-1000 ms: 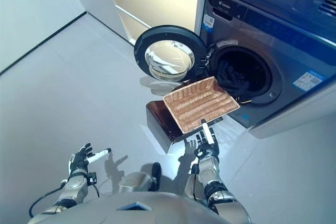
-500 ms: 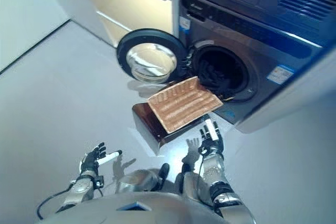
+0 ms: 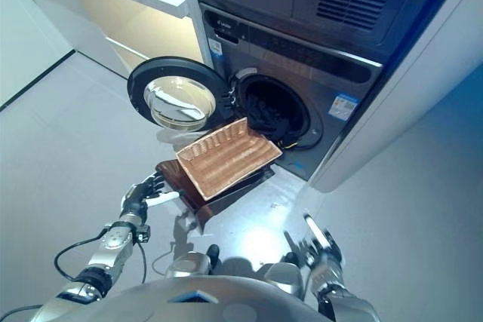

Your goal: Pick up the clothes and place them into the washing machine

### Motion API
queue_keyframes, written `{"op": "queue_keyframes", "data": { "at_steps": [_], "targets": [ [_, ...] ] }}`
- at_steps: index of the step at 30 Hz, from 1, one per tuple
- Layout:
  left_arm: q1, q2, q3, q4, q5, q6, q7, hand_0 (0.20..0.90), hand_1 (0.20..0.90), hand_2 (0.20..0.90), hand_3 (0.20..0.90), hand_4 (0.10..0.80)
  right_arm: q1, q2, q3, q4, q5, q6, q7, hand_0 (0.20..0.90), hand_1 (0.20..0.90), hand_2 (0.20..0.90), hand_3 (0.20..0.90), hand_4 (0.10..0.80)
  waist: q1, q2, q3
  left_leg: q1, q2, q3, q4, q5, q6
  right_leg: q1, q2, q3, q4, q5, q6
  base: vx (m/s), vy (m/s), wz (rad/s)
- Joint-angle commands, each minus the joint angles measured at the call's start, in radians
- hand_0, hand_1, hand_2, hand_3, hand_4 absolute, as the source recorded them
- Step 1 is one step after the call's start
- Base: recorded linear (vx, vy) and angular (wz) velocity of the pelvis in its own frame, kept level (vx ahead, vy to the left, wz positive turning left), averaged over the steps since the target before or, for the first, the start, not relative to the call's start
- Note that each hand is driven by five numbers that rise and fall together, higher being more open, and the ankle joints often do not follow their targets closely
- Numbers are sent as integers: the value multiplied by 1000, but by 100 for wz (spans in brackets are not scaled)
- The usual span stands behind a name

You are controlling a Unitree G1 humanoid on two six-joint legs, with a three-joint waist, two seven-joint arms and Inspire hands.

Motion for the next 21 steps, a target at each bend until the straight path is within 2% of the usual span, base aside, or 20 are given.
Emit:
{"op": "queue_keyframes", "data": {
  "at_steps": [1, 2, 4, 6, 7, 8, 10, 12, 13, 14, 15, 16, 17, 18, 19, 20, 21],
  "targets": [
    [-103, 36, 6, -107, 0, -47, -22, 900, 900, 900, 900, 800, -38, -88, -58, -6, -28, -29, -10, 900, 900, 900, 900, 800, -15, -32, 3, -42, -43, 99, 51, -54, 31, 6, -19, -12, -21, -56, 5, -31, -270, 80],
    [-103, 35, 6, -107, 0, -47, -22, 900, 900, 900, 900, 800, -38, -89, -58, -6, -28, -29, -10, 900, 900, 900, 900, 800, -15, -31, 4, -41, -45, 100, 57, -61, 33, 9, -21, -12, -20, -59, 7, 13, -251, 47],
    [-104, 22, -1, -111, 0, -37, -30, 900, 900, 900, 900, 800, -39, -108, -62, 2, -52, -21, -15, 900, 900, 900, 900, 800, -4, -26, -7, -37, -175, 52, 38, -83, 63, 0, 1, 10, -28, -42, 6, 64, -141, -23],
    [-105, 4, -16, -108, 0, -34, -34, 900, 900, 900, 900, 800, -40, -125, -65, 10, -64, -18, -19, 900, 900, 900, 900, 800, 12, -8, -24, -27, -259, 11, -36, -64, 101, -1, 34, 43, -48, -30, 5, 134, -106, -37],
    [-107, 1, -21, -110, 2, -35, -36, 900, 900, 900, 900, 800, -40, -129, -64, 10, -70, -14, -19, 900, 900, 900, 900, 800, 16, 1, -29, -31, -271, -11, -60, -46, 102, 1, 45, 59, -53, -30, 3, 203, -66, -42],
    [-113, -5, -33, -119, 3, -34, -35, 900, 900, 900, 900, 800, -42, -139, -71, 11, -76, -14, -25, 900, 900, 900, 900, 800, 19, 14, -30, -59, -283, -23, -99, 3, 96, 11, 60, 83, -56, -37, 0, 142, -30, -39],
    [-111, -6, -26, -117, -6, -33, -36, 900, 900, 900, 900, 800, -44, -141, -71, 17, -85, -12, -27, 900, 900, 900, 900, 800, 21, 13, -27, -56, -278, -9, -99, 0, 98, 10, 69, 94, -42, -45, -3, 145, -49, -61],
    [-97, 0, -5, -138, -21, -29, -32, 900, 900, 900, 900, 800, -25, -135, -63, 31, -109, -3, -18, 900, 900, 900, 900, 800, 22, 4, -24, -37, -265, 17, -90, -12, 113, 7, 82, 98, 12, -68, -17, 216, -59, -52],
    [-94, 2, 3, -135, -23, -27, -33, 900, 900, 900, 900, 800, -22, -134, -63, 38, -116, 3, -18, 900, 900, 900, 900, 800, 21, -1, -24, -29, -263, 17, -90, -16, 119, 3, 91, 102, 39, -79, -21, 292, -92, -42],
    [-81, 10, 16, -140, -30, -22, -33, 900, 900, 900, 900, 800, -9, -129, -49, 48, -153, 12, -12, 900, 900, 900, 900, 800, 26, -21, -18, -7, -253, 24, -84, -36, 133, -19, 123, 96, 147, -99, -18, 202, -73, -38],
    [-80, 11, 16, -141, -30, -21, -33, 900, 900, 900, 900, 800, -8, -129, -49, 48, -154, 12, -12, 900, 900, 900, 900, 800, 27, -22, -17, -6, -253, 26, -83, -37, 133, -21, 123, 98, 154, -103, -19, 219, -85, -47],
    [-75, 16, 21, -146, -28, -17, -35, 900, 900, 900, 900, 800, -1, -122, -35, 50, -188, 18, -7, 900, 900, 900, 900, 800, 32, -29, -12, 6, -247, 27, -78, -51, 139, -37, 133, 76, 220, -113, 1, 122, -48, -37],
    [-72, 24, 24, -159, -27, -15, -36, 900, 900, 900, 900, 800, 5, -118, -15, 48, -228, 24, -2, 900, 900, 900, 900, 800, 26, -33, -6, 17, -241, 24, -73, -60, 145, -72, 148, 64, 312, -105, 31, 186, -69, -32],
    [-78, 30, 20, -162, -14, -13, -32, 900, 900, 900, 900, 800, 20, -113, 16, 42, -290, 32, 7, 900, 900, 900, 900, 800, 8, -33, 11, 31, -229, 28, -65, -69, 146, -110, 162, 59, 392, -70, 76, 154, -50, -30],
    [-81, 31, 23, -160, -14, -11, -32, 900, 900, 900, 900, 800, 25, -110, 19, 38, -300, 40, 16, 900, 900, 900, 900, 800, -6, -32, 19, 38, -226, 23, -65, -68, 145, -138, 168, 57, 432, -65, 98, 162, -40, -25],
    [-81, 33, 31, -167, -24, -12, -31, 900, 900, 900, 900, 800, 39, -107, 43, 35, -339, 40, 26, 900, 900, 900, 900, 800, -17, -24, 25, 47, -222, 13, -69, -65, 143, -164, 170, 62, 441, -61, 102, 159, -29, -19],
    [-82, 29, 38, -155, -28, -13, -30, 900, 900, 900, 900, 800, 44, -102, 46, 31, -334, 46, 37, 900, 900, 900, 900, 800, -28, -14, 25, 59, -216, 3, -83, -63, 141, -179, 148, 56, 412, -85, 81, 291, -115, -8]
  ]
}}
